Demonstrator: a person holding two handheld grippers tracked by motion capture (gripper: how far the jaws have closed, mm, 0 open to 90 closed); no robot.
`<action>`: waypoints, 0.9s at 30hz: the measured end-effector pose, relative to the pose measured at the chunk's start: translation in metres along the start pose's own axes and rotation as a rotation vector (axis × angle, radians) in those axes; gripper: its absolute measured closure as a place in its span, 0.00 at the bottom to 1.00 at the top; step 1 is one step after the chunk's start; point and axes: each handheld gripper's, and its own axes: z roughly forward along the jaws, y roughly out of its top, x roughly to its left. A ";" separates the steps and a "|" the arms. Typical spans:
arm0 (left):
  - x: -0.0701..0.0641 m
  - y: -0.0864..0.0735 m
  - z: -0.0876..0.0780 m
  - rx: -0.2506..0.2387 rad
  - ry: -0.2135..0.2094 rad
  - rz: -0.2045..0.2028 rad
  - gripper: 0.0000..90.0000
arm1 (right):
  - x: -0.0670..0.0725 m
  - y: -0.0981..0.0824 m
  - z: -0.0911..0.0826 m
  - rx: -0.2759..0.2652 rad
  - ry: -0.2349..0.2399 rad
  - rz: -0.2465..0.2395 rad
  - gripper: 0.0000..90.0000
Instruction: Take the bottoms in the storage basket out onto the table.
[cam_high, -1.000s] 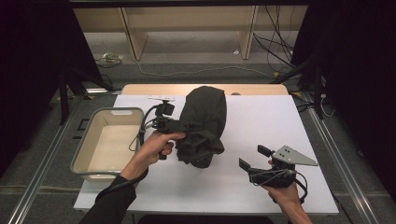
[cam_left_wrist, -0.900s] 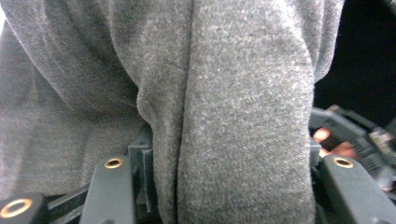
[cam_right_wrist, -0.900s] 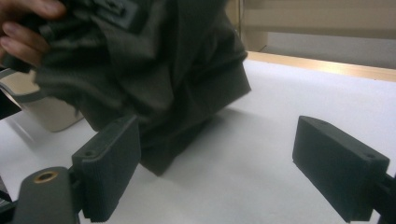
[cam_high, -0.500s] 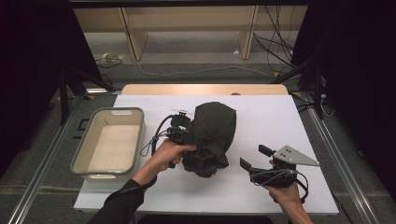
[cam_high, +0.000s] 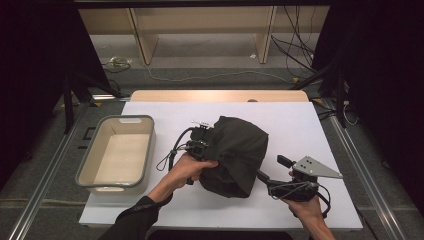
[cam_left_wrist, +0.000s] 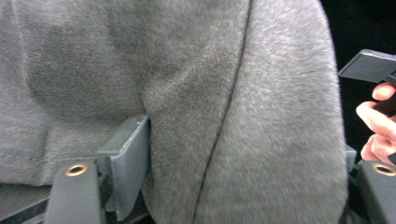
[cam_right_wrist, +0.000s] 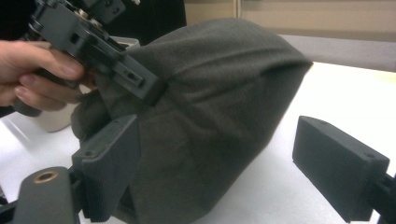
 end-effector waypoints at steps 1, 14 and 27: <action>0.000 0.000 0.000 0.000 0.000 0.000 0.29 | 0.000 0.000 0.000 0.000 0.000 0.000 0.18; -0.007 0.003 -0.024 -0.021 -0.017 0.033 0.28 | -0.003 0.000 -0.002 -0.005 -0.018 0.019 0.18; 0.010 0.006 -0.062 -0.109 0.047 0.021 0.26 | -0.005 0.001 -0.003 -0.008 -0.023 0.020 0.18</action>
